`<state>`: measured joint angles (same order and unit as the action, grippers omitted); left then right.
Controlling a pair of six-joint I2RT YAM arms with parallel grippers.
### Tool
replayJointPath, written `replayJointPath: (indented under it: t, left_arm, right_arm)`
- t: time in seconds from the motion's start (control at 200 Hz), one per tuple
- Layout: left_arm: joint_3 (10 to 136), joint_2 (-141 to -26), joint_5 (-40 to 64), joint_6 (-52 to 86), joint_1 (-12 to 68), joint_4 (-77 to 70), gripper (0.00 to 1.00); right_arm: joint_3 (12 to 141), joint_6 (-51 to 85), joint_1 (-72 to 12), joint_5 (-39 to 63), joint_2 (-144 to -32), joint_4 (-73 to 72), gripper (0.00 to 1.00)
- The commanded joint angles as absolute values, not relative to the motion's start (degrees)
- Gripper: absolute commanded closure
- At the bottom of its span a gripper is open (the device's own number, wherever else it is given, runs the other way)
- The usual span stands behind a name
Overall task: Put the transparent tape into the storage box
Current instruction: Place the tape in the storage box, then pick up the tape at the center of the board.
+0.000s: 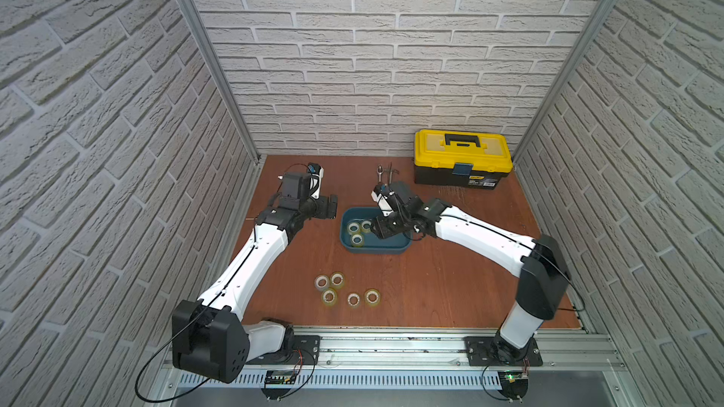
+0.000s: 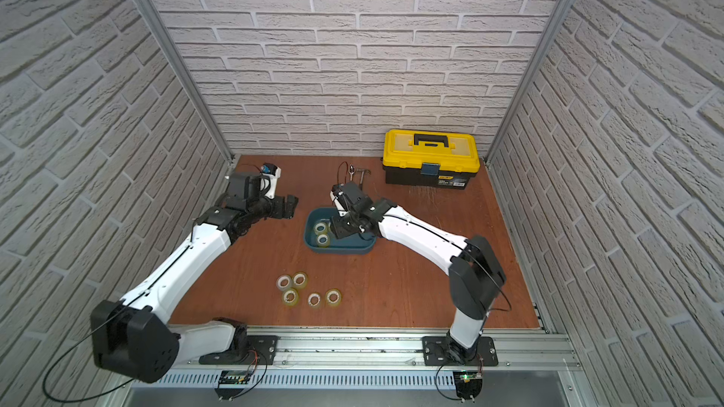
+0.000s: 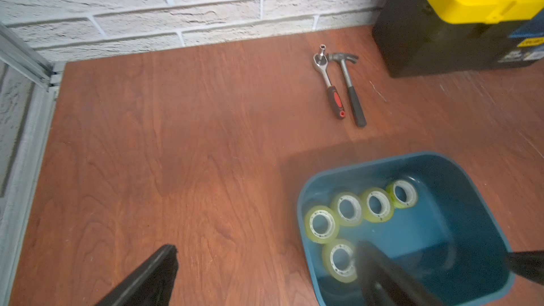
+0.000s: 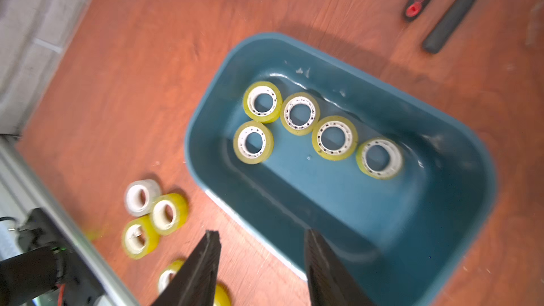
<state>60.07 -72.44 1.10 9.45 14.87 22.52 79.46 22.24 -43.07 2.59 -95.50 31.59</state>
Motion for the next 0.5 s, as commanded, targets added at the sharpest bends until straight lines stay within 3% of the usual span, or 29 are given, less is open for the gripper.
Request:
replayJointPath:
  t: [0.0,0.26,0.495]
  left_arm:
    - [61.6,-73.2,0.9,9.7,14.9,23.7,0.02]
    - [66.1,-81.1,6.2,11.8,15.3,28.6,0.02]
    - [67.5,-84.3,6.9,12.4,14.6,30.4,0.02]
  right_arm:
    - [72.5,24.0,-44.5,0.6,-89.4,27.4,0.49]
    - [56.1,29.7,-47.3,-2.9,-75.3,22.1,0.49]
    - [49.3,33.4,-51.1,-1.0,-74.2,21.0,0.49]
